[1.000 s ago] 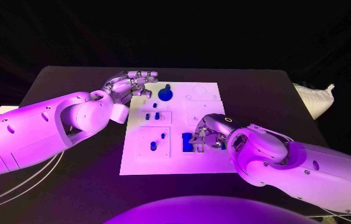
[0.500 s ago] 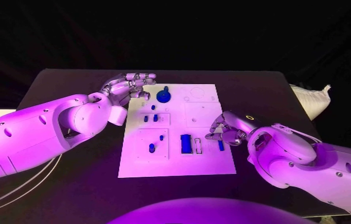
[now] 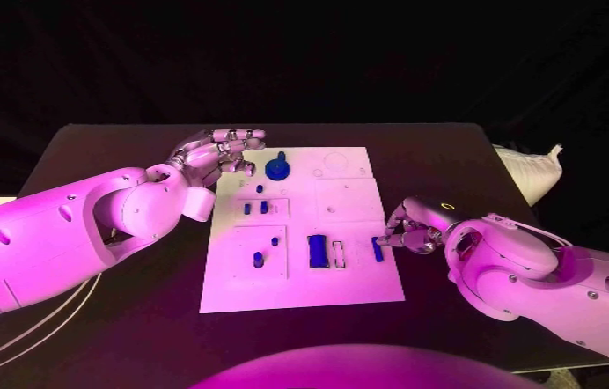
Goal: Assemble the parts on the task board
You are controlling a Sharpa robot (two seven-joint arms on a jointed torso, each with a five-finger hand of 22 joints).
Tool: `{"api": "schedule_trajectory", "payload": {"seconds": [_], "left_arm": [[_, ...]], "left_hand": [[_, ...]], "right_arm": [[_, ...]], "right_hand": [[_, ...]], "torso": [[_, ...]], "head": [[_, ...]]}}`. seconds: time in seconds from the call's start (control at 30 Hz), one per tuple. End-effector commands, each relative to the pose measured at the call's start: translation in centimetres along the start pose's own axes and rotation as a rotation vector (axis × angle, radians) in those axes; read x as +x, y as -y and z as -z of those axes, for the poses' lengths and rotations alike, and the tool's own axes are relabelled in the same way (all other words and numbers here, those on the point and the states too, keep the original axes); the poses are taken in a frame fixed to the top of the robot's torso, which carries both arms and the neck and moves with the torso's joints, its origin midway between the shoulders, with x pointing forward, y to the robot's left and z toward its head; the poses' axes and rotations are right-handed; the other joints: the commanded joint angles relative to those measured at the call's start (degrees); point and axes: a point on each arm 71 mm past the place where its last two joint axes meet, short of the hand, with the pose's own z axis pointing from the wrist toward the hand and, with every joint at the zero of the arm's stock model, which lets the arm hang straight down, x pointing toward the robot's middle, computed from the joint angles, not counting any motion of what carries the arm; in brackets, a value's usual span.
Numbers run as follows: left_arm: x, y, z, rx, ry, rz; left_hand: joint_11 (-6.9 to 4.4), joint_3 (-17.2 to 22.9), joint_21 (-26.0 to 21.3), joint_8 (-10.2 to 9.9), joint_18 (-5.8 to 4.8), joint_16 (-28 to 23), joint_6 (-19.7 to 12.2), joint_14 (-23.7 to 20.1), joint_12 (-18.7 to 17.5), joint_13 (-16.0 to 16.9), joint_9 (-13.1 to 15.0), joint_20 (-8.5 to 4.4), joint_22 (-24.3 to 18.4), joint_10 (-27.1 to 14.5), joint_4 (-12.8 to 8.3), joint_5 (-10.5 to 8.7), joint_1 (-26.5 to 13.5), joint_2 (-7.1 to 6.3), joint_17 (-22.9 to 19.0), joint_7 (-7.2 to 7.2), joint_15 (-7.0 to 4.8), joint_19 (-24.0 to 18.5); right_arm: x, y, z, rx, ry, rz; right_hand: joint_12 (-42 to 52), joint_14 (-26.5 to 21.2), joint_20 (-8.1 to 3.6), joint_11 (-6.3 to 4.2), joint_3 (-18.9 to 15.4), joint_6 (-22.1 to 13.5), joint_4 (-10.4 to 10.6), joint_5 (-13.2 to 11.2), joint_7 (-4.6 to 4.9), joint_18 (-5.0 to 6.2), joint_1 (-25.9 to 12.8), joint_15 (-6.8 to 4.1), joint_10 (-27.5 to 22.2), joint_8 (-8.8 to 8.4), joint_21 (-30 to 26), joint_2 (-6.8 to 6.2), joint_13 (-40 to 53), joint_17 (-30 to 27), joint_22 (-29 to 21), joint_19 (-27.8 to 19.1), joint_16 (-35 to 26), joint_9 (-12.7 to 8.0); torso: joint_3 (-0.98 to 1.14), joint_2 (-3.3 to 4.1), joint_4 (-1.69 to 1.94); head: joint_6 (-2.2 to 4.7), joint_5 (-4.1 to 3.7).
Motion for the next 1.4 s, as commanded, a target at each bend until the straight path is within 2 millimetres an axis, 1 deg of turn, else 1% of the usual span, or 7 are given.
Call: {"api": "schedule_trajectory", "payload": {"seconds": [0.03,0.23,0.6,0.77,0.9,1.03,1.4], "left_arm": [[0.3,-0.1,0.0,0.004,-0.018,0.004],[0.2,-0.1,0.0,0.003,-0.018,0.004],[0.2,-0.1,0.0,0.003,-0.017,0.003],[0.2,-0.1,0.0,0.002,-0.018,0.003],[0.1,-0.1,0.1,0.002,-0.016,0.002],[0.2,-0.1,0.1,0.002,-0.02,0.0],[0.2,-0.1,0.1,0.0,-0.02,-0.005]], "left_hand": [[0.1,-0.1,-0.2,0.2,1.06,0.0,-0.4,-0.3,0.3,0.0,0.0,0.06,-0.1,-0.3,-0.1,0.12,-0.3,0.1,-0.1,-0.15,-0.03,0.3],[0.1,-0.1,-0.2,0.2,1.06,0.0,-0.4,-0.3,0.3,0.0,0.0,0.06,-0.1,-0.3,-0.1,0.12,-0.3,0.1,-0.1,-0.15,-0.03,0.3],[0.1,-0.1,-0.2,0.2,1.06,0.0,-0.4,-0.3,0.3,0.0,0.0,0.06,-0.1,-0.3,-0.1,0.12,-0.3,0.1,-0.1,-0.15,-0.03,0.3],[0.1,-0.1,-0.2,0.2,1.06,0.0,-0.4,-0.3,0.3,0.0,0.0,0.06,-0.1,-0.3,-0.1,0.12,-0.3,0.1,-0.1,-0.15,-0.03,0.3],[0.1,-0.1,-0.2,0.2,1.06,0.0,-0.4,-0.3,0.3,0.0,0.0,0.06,-0.1,-0.3,-0.1,0.12,-0.3,0.1,-0.1,-0.15,-0.03,0.3],[0.1,-0.1,-0.2,0.2,1.06,0.0,-0.4,-0.3,0.3,0.0,0.0,0.06,-0.1,-0.3,-0.1,0.12,-0.3,0.1,-0.1,-0.15,-0.03,0.3],[0.08,-0.1,-0.3,0.3,1.07,0.0,-0.4,-0.4,0.4,0.0,0.0,0.05,-0.1,-0.3,-0.2,0.11,-0.2,0.05,-0.3,-0.17,-0.05,0.3]], "right_arm": [[0.8,-0.1,-0.2,-0.001,-0.045,0.053],[1.3,-0.2,-0.4,-0.003,-0.057,0.066],[2.0,-0.8,-0.7,-0.018,-0.076,0.081],[2.4,-1.2,-0.8,-0.033,-0.097,0.146],[2.8,-1.4,-0.8,-0.041,-0.128,0.217],[3.2,-1.1,-1.0,-0.033,-0.169,0.276],[3.7,-1.2,-1.2,-0.031,-0.202,0.356]], "right_hand": [[-0.3,3.8,0.17,0.22,-0.1,0.5,0.5,0.2,0.02,-0.46,-0.7,0.38,0.2,-0.32,0.2,0.0,0.0,3.7,-0.1,0.0,-0.2,-0.1],[-0.4,3.8,0.17,0.22,-0.2,0.7,0.8,0.1,0.01,-0.46,-1.0,0.38,0.2,-0.51,0.2,-0.38,0.0,3.6,-0.1,0.0,-0.3,-0.3],[-0.4,3.8,0.16,0.14,-0.2,1.2,0.9,-0.1,-0.12,-0.47,-0.8,0.35,0.2,-0.53,0.2,-0.66,0.1,3.7,0.0,0.0,-0.2,-0.3],[-0.6,3.8,0.0,-0.08,0.7,1.8,0.0,-0.6,-0.35,-0.48,1.1,0.16,0.2,-0.71,0.3,-0.98,0.1,3.8,0.1,0.0,-0.2,-0.4],[-1.0,3.8,-0.09,-0.2,1.7,2.2,-1.2,-2.0,-0.45,-0.5,3.1,0.06,0.1,-0.98,0.2,-0.96,0.0,3.8,0.2,-0.1,-0.3,-0.6],[-1.6,3.8,-0.18,-0.26,3.3,2.5,-2.0,-5.0,-0.5,-0.5,4.5,-0.01,-0.1,-1.31,0.2,-0.44,-0.3,3.9,0.1,-0.1,-0.2,-0.7],[-2.6,3.8,-0.24,-0.3,6.2,2.7,-4.2,-5.1,-0.49,-0.49,7.1,-0.04,-0.4,-2.03,0.1,0.33,-0.7,3.9,0.1,-0.2,-0.3,-1.1]], "torso": [[0.07,0.06,0.08],[-0.01,0.01,0.1],[0.0,0.01,0.04],[-0.02,-0.02,0.17],[-0.01,0.0,0.13],[-0.01,-0.04,0.02],[0.06,-0.01,0.04]], "head": [[0.02,-0.34],[-0.07,-0.41],[-0.38,-0.18],[-0.57,-0.19],[-0.69,-0.06],[-0.68,0.12],[-0.74,0.36]]}}
